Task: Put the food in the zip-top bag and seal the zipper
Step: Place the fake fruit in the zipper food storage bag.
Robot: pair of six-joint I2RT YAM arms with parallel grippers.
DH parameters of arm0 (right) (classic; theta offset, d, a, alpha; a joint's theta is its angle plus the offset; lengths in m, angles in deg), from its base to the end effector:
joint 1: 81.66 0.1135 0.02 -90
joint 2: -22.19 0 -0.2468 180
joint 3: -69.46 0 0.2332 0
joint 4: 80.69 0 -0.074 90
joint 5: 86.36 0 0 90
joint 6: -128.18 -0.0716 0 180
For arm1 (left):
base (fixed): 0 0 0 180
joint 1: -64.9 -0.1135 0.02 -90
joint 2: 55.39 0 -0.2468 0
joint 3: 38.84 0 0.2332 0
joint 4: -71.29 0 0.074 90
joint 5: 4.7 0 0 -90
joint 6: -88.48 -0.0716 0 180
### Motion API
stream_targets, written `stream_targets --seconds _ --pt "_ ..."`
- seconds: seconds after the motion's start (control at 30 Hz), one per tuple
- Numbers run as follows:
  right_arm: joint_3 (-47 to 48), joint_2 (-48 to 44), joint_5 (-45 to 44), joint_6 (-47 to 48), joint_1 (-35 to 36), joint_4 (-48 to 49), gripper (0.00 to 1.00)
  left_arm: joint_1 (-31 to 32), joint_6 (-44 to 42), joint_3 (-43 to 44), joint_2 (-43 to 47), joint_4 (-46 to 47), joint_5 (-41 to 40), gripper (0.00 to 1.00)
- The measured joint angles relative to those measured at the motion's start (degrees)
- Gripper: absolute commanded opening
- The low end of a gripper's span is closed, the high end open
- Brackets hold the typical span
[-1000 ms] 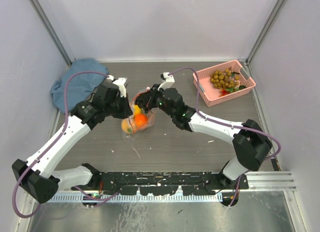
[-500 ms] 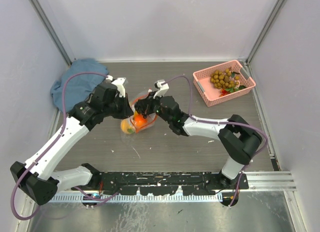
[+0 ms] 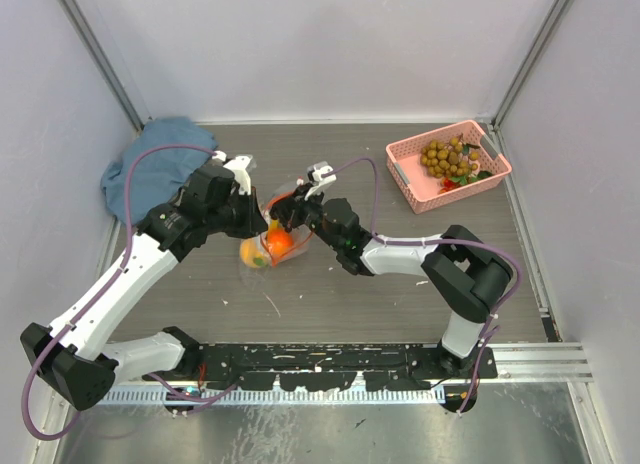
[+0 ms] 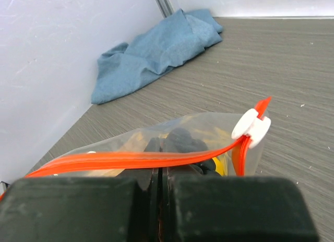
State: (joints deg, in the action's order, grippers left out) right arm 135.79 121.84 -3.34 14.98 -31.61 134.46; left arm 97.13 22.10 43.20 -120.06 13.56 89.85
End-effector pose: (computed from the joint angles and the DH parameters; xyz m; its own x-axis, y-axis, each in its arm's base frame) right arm 0.2643 0.3020 0.2333 -0.2502 0.3103 -0.9171 -0.6358 0.6618 0.3973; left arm 0.2065 -0.1369 0.3120 -0.7354 -0.0085 -0.6776 0.3145 0.8814 -0.3524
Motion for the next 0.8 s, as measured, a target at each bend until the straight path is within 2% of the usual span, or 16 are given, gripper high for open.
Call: stream_targets --seconds 0.43,0.63,0.8 --pt "-2.36 1.62 -1.01 1.05 0.07 1.33 0.24 0.00 -0.02 0.00 0.02 0.00 -0.09 0.00" --pt "-4.02 1.18 -0.96 2.29 0.09 0.15 0.37 0.00 -0.07 0.00 0.04 0.00 -0.74 0.00" --pt "-4.50 -1.86 -0.72 3.54 0.11 -3.04 0.39 0.00 -0.09 0.00 0.04 -0.02 -0.90 0.00"
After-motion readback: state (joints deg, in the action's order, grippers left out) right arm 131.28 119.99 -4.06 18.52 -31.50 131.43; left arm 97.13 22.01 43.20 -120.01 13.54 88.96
